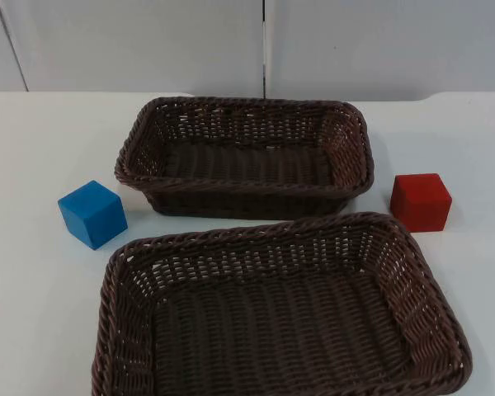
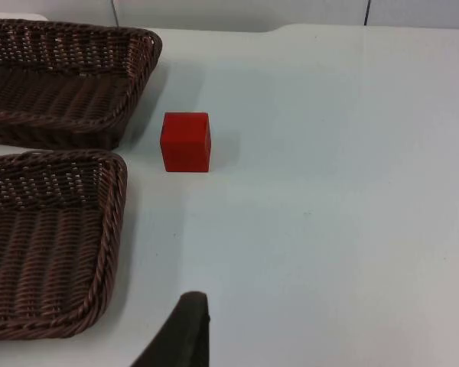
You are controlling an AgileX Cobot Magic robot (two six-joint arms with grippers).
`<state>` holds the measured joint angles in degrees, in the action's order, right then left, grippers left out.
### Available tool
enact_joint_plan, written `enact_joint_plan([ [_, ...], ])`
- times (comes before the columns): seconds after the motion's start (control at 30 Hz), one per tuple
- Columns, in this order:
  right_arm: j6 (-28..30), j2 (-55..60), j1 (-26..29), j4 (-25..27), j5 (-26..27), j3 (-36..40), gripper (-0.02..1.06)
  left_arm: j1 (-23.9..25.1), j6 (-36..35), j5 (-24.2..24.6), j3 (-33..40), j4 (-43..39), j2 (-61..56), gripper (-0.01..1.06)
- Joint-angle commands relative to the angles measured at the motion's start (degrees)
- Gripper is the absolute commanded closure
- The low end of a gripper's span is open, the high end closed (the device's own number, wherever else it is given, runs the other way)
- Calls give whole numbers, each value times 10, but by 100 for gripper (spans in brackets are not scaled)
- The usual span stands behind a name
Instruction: Pick up one cube with the left hand and place it into the upper basket. Pick up one cube with the right hand and place it into the lower basket.
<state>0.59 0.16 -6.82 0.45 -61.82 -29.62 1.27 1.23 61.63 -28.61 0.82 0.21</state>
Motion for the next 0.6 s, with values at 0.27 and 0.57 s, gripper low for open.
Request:
enact_joint_plan([
  [0.27,1,-2,3,1,0,1,-1,1,0,-25,-40,26,37,0],
  [0.57,1,-2,3,1,0,1,-1,1,0,-25,-47,27,94,0],
])
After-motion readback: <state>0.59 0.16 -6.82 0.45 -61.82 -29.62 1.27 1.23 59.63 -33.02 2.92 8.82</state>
